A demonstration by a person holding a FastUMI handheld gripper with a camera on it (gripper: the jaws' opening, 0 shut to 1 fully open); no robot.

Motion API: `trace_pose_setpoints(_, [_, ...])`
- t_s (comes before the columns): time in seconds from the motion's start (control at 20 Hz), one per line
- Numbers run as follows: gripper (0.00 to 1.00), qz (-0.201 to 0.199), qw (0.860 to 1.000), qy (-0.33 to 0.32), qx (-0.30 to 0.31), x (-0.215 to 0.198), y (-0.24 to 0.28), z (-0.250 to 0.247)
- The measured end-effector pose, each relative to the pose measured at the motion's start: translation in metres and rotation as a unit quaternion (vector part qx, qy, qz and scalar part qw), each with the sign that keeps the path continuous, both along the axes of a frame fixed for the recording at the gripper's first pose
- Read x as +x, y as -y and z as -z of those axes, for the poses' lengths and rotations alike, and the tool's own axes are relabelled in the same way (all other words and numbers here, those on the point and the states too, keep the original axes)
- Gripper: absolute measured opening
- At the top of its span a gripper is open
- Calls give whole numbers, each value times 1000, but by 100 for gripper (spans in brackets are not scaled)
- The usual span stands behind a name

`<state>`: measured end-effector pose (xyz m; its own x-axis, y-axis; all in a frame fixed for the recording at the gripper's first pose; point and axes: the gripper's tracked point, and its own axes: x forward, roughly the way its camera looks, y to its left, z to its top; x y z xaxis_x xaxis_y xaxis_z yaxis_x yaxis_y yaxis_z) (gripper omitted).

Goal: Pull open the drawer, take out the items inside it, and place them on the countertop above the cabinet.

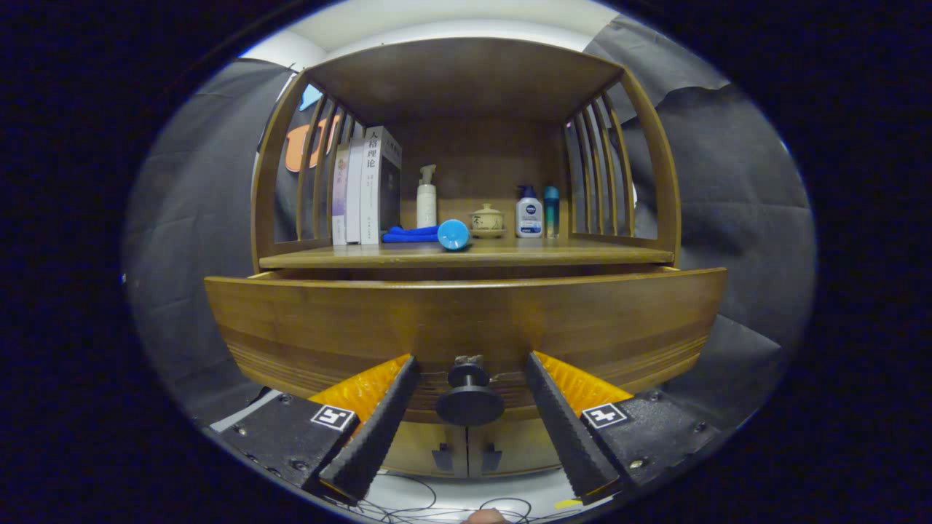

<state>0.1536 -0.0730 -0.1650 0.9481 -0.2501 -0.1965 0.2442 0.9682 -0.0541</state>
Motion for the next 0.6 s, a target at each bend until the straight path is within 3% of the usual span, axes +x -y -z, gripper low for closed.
trace_pose_setpoints(0.6, [99,11,1000,-14,-11,41,6,1])
